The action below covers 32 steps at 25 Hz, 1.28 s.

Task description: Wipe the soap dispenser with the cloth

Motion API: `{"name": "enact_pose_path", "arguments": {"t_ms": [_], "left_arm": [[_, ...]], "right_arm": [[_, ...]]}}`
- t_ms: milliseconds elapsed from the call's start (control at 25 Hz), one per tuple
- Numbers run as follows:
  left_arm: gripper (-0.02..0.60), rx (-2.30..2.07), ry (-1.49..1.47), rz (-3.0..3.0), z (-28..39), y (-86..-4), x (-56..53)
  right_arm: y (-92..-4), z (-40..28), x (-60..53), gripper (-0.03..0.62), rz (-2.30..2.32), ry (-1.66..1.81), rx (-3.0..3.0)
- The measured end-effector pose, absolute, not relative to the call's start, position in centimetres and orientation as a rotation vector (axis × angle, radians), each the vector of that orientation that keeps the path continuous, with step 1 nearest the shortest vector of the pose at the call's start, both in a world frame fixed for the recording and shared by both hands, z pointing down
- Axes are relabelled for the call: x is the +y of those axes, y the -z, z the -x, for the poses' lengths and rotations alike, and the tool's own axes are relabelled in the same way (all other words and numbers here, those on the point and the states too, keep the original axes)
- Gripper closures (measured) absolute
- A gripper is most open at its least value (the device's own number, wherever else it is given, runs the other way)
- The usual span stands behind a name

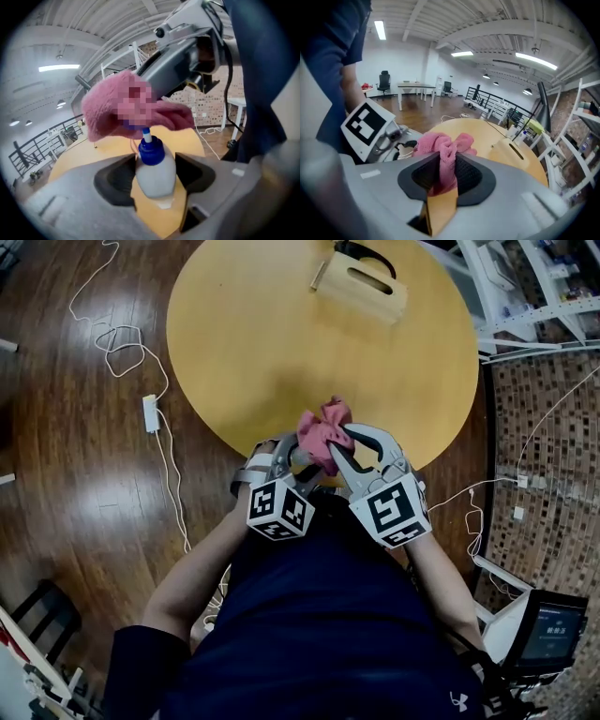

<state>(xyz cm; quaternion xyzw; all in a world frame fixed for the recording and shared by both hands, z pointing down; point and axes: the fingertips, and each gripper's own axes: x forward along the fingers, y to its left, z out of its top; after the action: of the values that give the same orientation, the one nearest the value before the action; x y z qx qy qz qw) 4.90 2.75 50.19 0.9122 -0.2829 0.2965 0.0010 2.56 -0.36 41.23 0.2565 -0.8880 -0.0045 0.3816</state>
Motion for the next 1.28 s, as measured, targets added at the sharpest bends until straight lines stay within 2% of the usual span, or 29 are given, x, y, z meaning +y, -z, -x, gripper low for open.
{"name": "enact_pose_path", "arguments": {"t_ms": [160, 320, 480, 800, 960, 1120, 1280], "left_arm": [[0.318, -0.915, -0.935, -2.848, -5.0, -50.2, 2.9], [0.316, -0.911, -0.931, -2.854, -4.8, -50.1, 2.8], [0.316, -0.908, -0.936, -2.849, -4.5, -50.0, 2.7], [0.316, -0.965, -0.835, -2.759, -3.4, -49.8, 1.6], [0.318, -1.006, -0.703, -2.661, -1.8, -49.3, 0.4], [0.316, -1.002, -0.697, -2.658, -1.2, -49.0, 0.3], [0.316, -1.018, -0.689, -2.649, -1.1, -48.8, 0.2]], "right_arm": [[-41.6, -6.3, -2.5, 0.505, -0.784, -0.107, -2.209], [-38.0, -3.1, 0.4, 0.505, -0.631, -0.045, -2.383], [-39.4, -1.5, 1.2, 0.505, -0.599, 0.069, -2.342], [-44.4, -10.4, -2.9, 0.505, -1.019, -0.458, -2.284], [-45.2, -7.8, -1.3, 0.505, -0.978, -0.582, -2.370], [-45.2, -3.3, -1.0, 0.505, -0.897, -0.445, -2.431], [-45.0, -2.8, -1.5, 0.505, -0.927, -0.375, -2.398]]}}
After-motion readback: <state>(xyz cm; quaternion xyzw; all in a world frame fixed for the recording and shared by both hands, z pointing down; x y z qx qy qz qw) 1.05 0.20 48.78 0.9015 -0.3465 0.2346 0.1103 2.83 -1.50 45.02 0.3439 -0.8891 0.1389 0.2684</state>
